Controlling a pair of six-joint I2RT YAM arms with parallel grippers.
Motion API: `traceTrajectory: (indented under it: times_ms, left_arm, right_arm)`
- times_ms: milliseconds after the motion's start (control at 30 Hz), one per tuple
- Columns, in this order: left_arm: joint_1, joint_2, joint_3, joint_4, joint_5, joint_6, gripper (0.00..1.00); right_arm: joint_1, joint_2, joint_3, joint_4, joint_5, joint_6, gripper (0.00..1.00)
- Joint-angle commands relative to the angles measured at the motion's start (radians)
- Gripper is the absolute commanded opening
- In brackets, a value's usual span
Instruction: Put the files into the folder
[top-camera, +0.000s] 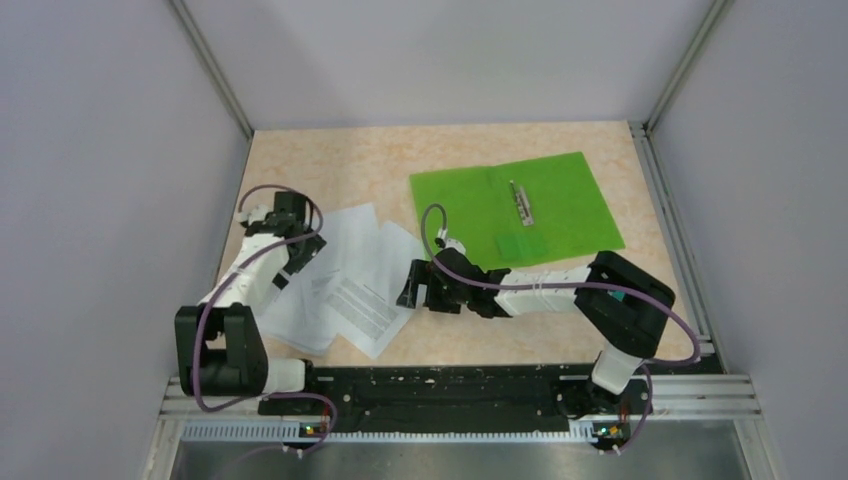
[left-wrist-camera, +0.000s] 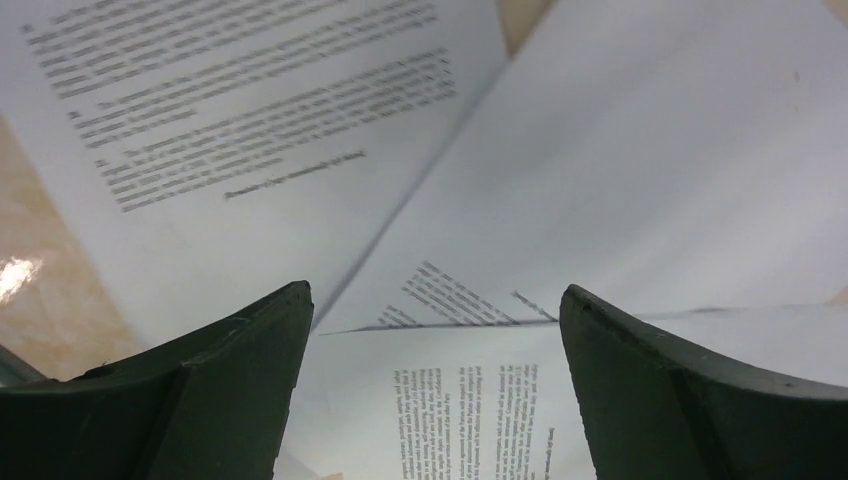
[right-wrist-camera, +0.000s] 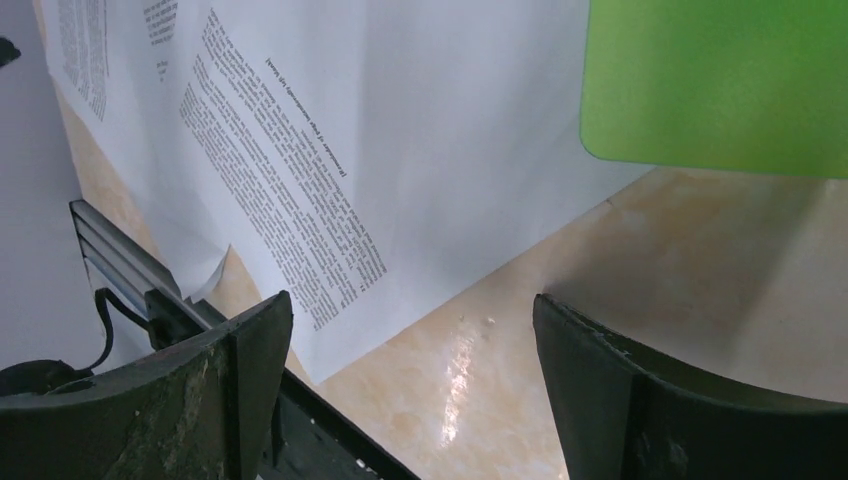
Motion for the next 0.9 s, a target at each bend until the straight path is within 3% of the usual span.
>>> traceTrajectory:
  times_ms: [0, 100, 233, 533, 867]
  left_arm:
    - [0.142, -0.101, -0.102, 0.082, 0.031, -0.097, 0.98]
    - [0.219, -0.086, -0.15, 0.263, 0.182, -0.04, 0.98]
    - [0.271, 0.01, -0.122, 0.364, 0.283, 0.021, 0.98]
    - [0.315, 0.151, 0.014, 0.346, 0.355, 0.075, 0.98]
    - [0.315, 0.23, 0.055, 0.316, 0.415, 0.085, 0.98]
  right_arm:
    - [0.008, 0.081, 0.042, 0.019, 0.023, 0.06, 0.9]
    - [0.008, 0.128, 0.085, 0.011, 0.029, 0.061, 0.9]
    - [0.008, 0.187, 0.161, -0.012, 0.033, 0.047, 0.9]
    - [-0.004, 0.358, 0.453, -0.166, 0.134, -0.06, 0.9]
    - [-0.083, 0.548, 0.792, -0.345, 0.071, -0.315, 0.9]
